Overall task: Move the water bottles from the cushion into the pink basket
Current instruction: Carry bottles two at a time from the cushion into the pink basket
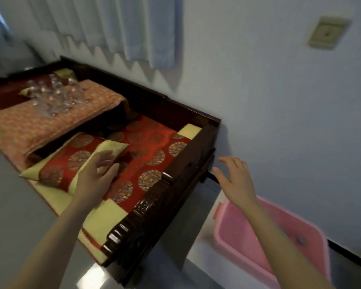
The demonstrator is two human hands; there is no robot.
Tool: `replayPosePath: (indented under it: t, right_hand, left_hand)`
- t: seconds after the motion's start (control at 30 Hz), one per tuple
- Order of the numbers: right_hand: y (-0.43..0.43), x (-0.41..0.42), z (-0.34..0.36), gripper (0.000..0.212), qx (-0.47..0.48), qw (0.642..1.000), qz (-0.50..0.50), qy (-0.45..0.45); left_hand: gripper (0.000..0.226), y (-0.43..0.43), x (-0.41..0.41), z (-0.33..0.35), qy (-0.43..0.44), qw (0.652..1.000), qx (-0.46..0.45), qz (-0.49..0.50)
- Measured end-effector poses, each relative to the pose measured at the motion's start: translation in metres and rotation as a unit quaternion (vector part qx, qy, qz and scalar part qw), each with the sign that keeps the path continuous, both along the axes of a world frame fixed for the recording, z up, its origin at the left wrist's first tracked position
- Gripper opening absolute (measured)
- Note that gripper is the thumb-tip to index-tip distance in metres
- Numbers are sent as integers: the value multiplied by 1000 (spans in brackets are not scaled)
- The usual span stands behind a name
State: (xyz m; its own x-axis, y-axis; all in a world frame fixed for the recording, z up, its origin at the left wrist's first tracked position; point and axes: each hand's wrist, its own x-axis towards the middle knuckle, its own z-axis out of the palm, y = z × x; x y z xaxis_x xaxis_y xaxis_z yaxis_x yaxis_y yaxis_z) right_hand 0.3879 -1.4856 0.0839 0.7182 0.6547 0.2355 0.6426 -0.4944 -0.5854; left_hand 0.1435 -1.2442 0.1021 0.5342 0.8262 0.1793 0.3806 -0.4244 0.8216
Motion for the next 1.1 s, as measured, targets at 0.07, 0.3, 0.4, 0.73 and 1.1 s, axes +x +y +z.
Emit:
replayPosePath:
  t: [0.07, 0.3, 0.4, 0.73, 1.1]
  right_hand:
    - [46, -40, 2, 39, -8, 999, 37, -22]
    - [183, -184, 4, 43, -20, 985, 158, -60]
    - [235, -238, 1, 42, -11, 981, 193, -30]
    - [398, -333, -14, 37, -63, 958, 279, 27]
    - [644, -376, -18, 42, -61, 965, 252, 47]
  left_hand:
    - [37, 30, -69, 3, 19, 999, 21, 33]
    - [49, 112, -249, 6, 187, 970, 129, 84]
    - [48, 141, -298, 9, 157, 977, 95, 111]
    - [49, 256, -397, -22, 129, 978, 19, 160]
    - [45, 496, -448, -7, 122, 977, 30, 174]
